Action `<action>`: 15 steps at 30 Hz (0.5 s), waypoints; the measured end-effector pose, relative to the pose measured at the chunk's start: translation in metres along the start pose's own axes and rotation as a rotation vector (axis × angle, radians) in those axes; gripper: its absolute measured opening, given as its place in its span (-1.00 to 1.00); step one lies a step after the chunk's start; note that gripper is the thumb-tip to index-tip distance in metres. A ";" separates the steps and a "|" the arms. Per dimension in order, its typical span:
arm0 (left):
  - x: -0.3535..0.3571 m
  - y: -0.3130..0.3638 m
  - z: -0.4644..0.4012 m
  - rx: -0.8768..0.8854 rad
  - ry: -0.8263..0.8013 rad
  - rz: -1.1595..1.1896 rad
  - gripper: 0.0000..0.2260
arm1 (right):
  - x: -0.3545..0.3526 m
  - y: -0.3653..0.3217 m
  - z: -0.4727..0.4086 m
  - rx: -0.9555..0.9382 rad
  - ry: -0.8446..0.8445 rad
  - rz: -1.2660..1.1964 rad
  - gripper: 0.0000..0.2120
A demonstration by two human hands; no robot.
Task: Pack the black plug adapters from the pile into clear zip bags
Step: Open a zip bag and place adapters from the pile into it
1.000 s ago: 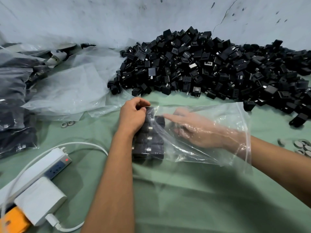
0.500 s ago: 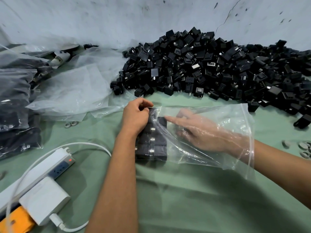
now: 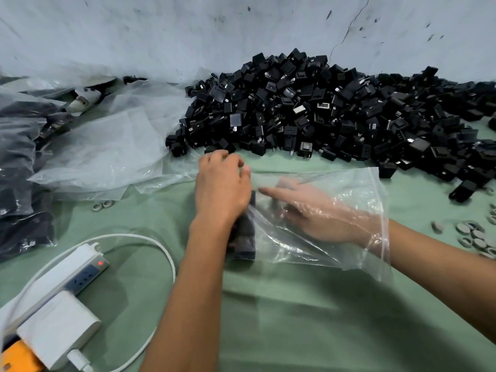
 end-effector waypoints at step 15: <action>0.062 0.025 0.014 -0.047 -0.338 -0.455 -0.31 | -0.034 0.153 0.128 0.592 0.148 -0.592 -0.67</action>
Point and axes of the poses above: each hand's wrist, its own z-axis away from the middle knuckle, its own x-axis out of the palm, y = z × x, the point moved 8 cm from there along -z, towards the middle knuckle, and after that the axes turned 14 degrees about -y, right-handed, at the moved point
